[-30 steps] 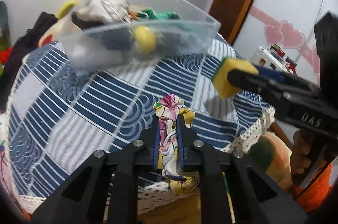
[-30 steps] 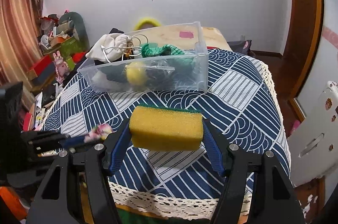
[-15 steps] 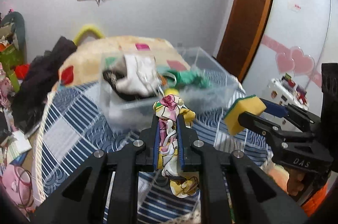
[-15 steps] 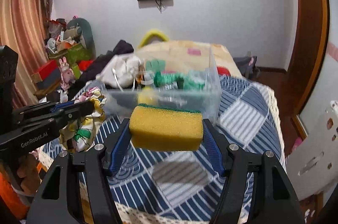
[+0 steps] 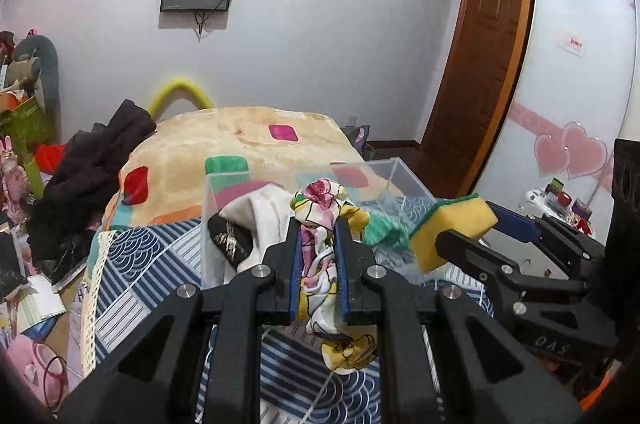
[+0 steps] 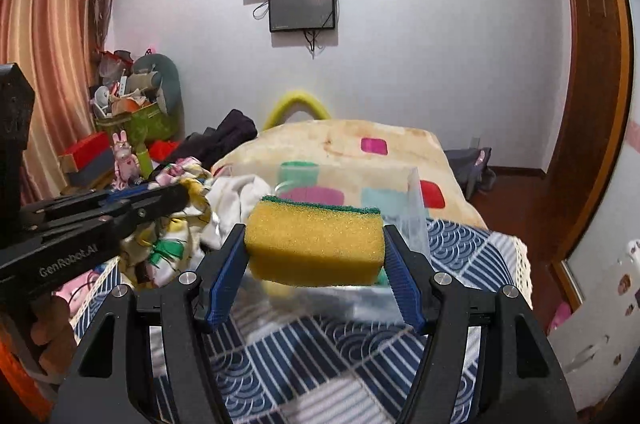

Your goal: Organize soft objects

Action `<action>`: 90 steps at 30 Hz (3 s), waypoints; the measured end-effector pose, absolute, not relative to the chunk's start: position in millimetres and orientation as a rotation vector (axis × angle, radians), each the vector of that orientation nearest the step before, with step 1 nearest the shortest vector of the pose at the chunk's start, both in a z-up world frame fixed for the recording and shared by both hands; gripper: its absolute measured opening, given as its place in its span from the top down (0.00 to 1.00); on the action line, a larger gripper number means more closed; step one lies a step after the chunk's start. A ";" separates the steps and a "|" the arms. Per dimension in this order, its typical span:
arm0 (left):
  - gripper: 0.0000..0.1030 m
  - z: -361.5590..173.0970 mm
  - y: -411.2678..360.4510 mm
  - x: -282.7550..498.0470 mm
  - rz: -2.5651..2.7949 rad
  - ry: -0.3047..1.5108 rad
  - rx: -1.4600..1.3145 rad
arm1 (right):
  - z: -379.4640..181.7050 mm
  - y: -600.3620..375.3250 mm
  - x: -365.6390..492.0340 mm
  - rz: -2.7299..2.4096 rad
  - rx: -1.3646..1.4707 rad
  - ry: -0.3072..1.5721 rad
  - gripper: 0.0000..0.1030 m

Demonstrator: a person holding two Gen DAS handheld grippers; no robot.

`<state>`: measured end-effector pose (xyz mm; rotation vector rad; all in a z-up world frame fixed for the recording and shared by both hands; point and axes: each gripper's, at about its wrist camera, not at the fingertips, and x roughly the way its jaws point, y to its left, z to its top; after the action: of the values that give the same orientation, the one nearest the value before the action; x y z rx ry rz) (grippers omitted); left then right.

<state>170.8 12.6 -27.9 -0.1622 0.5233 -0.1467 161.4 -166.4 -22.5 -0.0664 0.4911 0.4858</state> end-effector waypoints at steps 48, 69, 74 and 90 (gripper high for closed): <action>0.23 4.9 14.0 90.0 -0.087 0.342 -0.111 | 17.4 -184.9 111.8 0.469 -0.040 0.328 0.13; 0.02 31.9 -1.8 19.6 -0.032 0.160 -0.027 | 29.7 -192.3 66.3 0.432 -0.033 0.190 0.00; 0.02 30.2 -1.3 21.1 -0.033 0.167 -0.039 | 29.5 -193.2 66.4 0.433 -0.027 0.198 0.00; 0.02 30.7 1.4 23.0 -0.038 0.176 -0.055 | 26.8 -194.7 64.8 0.439 -0.029 0.206 0.00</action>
<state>23.0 1.4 30.7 -0.0546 0.1755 -0.0377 64.8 -194.7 26.8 -0.0291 0.2059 0.4387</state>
